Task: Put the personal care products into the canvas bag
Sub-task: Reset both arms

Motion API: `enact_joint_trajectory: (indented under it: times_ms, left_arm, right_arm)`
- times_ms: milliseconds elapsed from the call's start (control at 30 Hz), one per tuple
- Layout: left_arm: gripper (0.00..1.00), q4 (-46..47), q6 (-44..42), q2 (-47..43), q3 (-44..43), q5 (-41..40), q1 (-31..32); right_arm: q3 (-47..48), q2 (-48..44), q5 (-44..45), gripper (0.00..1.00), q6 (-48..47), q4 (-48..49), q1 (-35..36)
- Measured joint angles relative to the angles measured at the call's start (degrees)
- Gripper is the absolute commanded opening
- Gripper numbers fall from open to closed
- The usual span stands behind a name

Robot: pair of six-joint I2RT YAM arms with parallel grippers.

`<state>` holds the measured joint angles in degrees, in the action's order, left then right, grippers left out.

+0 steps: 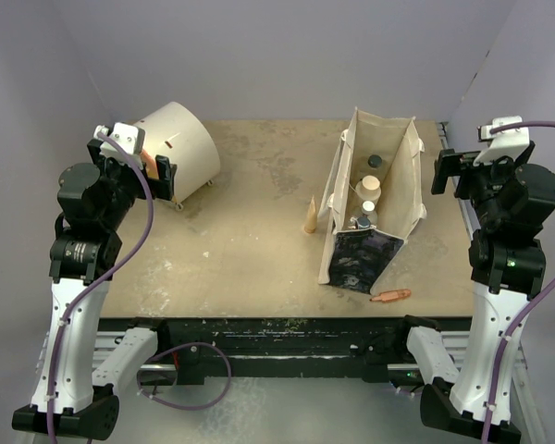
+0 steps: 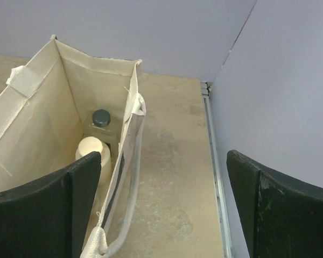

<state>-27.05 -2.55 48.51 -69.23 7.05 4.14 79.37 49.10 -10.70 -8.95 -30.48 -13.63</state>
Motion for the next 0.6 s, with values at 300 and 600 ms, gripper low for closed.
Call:
enact_joint_trajectory:
  times_ms: [300,600]
  left_arm:
    - [0.99,0.59,0.44,0.13,0.70,-3.54,-0.02]
    - [0.99,0.85,0.37,0.13,0.70,-2.99,-0.20]
  right_arm:
    - [-0.26,0.00,7.23,1.00,1.95,1.46,-0.02]
    - [-0.33,0.00,6.08,1.00,1.62,1.81,0.00]
